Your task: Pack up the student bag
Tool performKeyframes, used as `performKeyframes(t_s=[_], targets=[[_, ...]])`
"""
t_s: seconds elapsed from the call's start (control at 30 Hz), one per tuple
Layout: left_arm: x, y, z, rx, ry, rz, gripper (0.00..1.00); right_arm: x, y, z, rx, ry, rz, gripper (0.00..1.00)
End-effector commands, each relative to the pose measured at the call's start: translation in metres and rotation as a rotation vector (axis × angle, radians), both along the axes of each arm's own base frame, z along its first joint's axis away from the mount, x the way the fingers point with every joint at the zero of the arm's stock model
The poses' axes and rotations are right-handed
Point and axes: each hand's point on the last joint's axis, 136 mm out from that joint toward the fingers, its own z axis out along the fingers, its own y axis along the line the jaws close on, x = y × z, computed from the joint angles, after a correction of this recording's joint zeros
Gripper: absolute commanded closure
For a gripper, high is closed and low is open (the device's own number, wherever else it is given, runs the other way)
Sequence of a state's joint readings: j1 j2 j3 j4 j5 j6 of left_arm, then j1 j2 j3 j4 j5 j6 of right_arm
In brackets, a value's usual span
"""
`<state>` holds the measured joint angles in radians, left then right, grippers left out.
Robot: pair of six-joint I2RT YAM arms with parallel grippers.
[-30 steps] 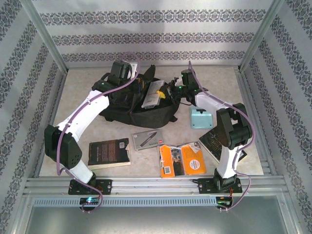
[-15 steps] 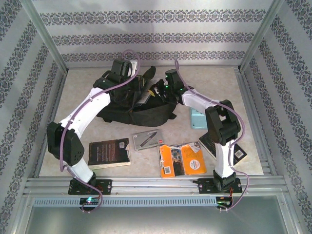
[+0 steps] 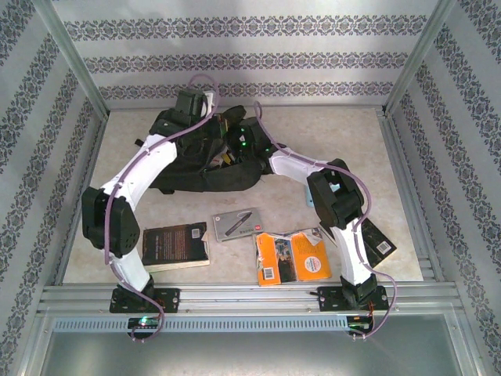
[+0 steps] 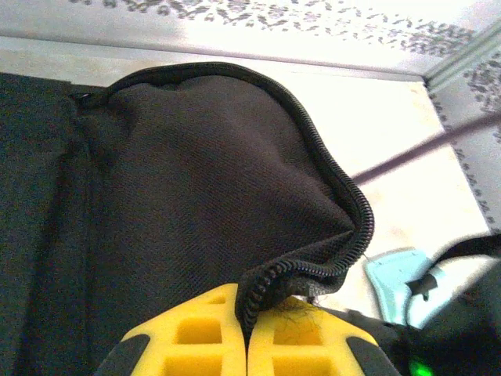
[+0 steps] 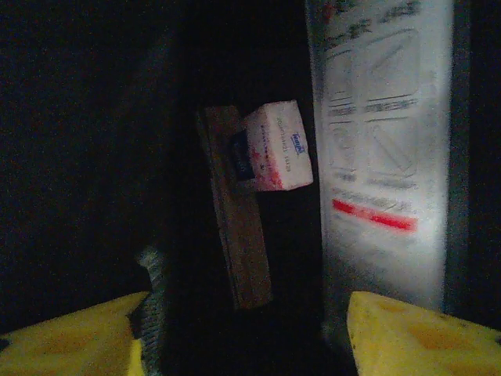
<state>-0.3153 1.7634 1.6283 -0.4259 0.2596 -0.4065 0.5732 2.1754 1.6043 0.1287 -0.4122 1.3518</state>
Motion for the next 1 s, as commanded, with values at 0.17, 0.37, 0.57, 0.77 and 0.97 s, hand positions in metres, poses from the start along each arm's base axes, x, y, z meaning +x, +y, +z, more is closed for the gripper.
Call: performKeyframes(t_s=[0.17, 0.37, 0.57, 0.77, 0.97], targets=[[0.025, 0.044, -0.006, -0.048, -0.004, 0.124, 1.0, -0.016, -0.034, 0.054, -0.089, -0.222, 0.113, 0.25], [0.027, 0.037, -0.036, -0.065, 0.085, 0.094, 1.0, -0.039, -0.059, 0.068, -0.268, -0.319, 0.185, 0.22], [0.023, 0.028, -0.068, -0.084, 0.181, 0.073, 1.0, -0.061, -0.103, 0.069, -0.497, -0.319, 0.171, 0.25], [0.015, 0.014, -0.083, -0.03, 0.248, -0.005, 1.0, -0.087, -0.157, 0.049, -0.687, -0.253, 0.135, 0.26], [0.005, 0.009, -0.08, 0.018, 0.274, -0.021, 0.66, -0.123, -0.177, 0.024, -0.779, -0.196, 0.221, 0.25]])
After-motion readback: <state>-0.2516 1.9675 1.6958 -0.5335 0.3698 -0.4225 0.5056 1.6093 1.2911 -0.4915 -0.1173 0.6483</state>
